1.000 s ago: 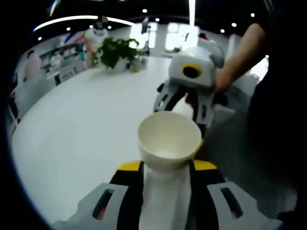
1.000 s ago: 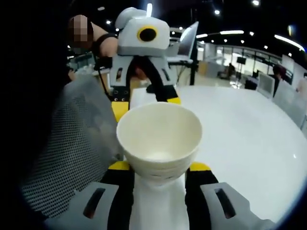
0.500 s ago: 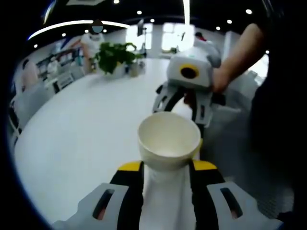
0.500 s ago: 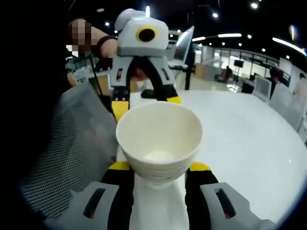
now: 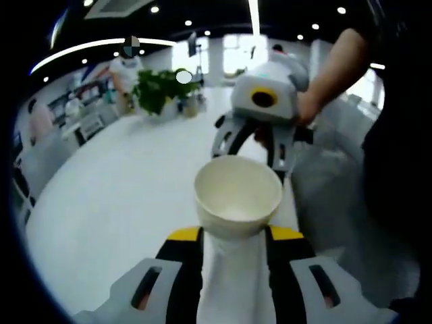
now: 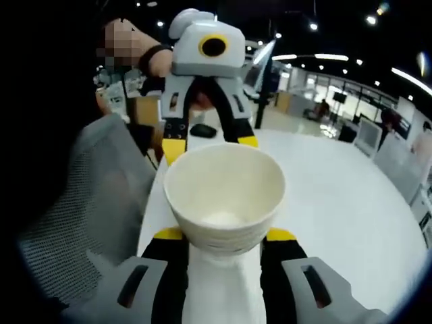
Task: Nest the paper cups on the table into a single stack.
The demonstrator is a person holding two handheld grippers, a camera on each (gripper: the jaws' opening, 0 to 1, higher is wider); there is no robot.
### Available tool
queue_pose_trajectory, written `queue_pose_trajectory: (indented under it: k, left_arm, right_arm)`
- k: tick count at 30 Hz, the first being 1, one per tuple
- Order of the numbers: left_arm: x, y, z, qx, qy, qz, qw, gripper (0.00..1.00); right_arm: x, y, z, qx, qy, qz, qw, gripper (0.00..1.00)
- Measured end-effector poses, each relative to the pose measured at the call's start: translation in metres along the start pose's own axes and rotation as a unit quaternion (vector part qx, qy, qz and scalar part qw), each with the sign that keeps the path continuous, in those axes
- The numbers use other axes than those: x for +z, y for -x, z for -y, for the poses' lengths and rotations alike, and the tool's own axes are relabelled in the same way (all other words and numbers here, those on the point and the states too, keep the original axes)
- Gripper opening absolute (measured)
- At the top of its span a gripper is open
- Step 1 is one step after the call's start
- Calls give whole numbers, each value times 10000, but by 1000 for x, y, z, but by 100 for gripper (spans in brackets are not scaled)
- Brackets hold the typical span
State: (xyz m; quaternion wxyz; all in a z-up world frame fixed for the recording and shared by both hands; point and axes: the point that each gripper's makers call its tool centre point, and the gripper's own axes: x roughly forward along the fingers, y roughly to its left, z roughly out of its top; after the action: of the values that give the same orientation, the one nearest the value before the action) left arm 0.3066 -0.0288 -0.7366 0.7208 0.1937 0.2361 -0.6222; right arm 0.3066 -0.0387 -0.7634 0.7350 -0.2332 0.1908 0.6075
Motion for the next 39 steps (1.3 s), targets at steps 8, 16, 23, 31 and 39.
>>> queue_pose_trajectory:
  k: [8, 16, 23, 31, 39]
  left_arm:
    - [9, -2, -26, 25, -108, -11, 9999, 34]
    - [16, -6, -60, 73, -208, -18, 9998, 34]
    - [16, -12, -85, 103, -137, 45, 9998, 34]
    - [8, -20, -112, 173, 33, 38, 9998, 35]
    - [-4, -27, -127, 198, 145, -38, 9997, 35]
  right_arm:
    - [1, 1, 32, -120, 96, -20, 9999, 38]
    - [2, -2, 65, -245, 163, -52, 9996, 38]
    - [-2, -8, 92, -221, 223, -116, 9994, 38]
    - [-9, -22, 116, -174, 249, -198, 9993, 38]
    - [-19, -36, 129, -81, 247, -274, 9993, 38]
